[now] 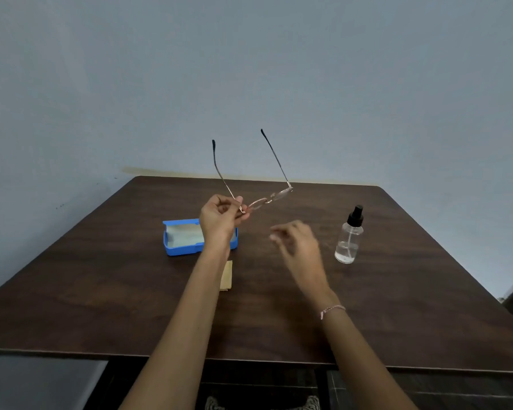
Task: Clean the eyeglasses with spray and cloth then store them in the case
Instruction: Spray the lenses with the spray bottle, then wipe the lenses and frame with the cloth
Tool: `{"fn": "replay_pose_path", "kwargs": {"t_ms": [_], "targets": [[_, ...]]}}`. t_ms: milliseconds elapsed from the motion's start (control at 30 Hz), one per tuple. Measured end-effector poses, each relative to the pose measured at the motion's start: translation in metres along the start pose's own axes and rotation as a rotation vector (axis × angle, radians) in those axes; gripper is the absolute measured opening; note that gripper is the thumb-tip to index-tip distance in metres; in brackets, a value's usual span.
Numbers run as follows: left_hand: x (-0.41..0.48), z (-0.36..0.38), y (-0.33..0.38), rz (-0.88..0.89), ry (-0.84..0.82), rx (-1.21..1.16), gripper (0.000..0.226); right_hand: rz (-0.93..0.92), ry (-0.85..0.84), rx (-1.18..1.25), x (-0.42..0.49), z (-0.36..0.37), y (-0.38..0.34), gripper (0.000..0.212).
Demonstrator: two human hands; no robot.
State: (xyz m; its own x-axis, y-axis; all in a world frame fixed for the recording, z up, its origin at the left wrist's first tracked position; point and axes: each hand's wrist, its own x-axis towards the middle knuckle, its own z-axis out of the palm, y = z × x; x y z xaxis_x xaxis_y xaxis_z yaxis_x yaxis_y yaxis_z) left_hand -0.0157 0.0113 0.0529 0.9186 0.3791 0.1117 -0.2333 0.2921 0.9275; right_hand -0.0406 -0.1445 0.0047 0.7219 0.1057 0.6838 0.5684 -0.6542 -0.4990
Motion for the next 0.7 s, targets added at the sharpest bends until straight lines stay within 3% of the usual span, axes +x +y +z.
{"fn": "replay_pose_path", "kwargs": {"t_ms": [133,300,500,700], "targets": [[0.005,-0.017,0.006,0.041,0.049,0.055,0.009,-0.065,-0.352,-0.001,0.002,0.035,-0.03,0.019],[0.007,-0.031,0.009,0.068,0.076,0.077,0.01,-0.087,-0.579,-0.109,0.002,0.067,-0.045,0.032],[0.005,-0.033,0.008,0.064,0.089,0.1,0.008,-0.099,-0.68,-0.201,-0.001,0.082,-0.046,0.031],[0.003,-0.02,0.001,0.072,0.093,0.11,0.008,-0.153,-0.641,-0.206,-0.002,0.085,-0.043,0.026]]}}
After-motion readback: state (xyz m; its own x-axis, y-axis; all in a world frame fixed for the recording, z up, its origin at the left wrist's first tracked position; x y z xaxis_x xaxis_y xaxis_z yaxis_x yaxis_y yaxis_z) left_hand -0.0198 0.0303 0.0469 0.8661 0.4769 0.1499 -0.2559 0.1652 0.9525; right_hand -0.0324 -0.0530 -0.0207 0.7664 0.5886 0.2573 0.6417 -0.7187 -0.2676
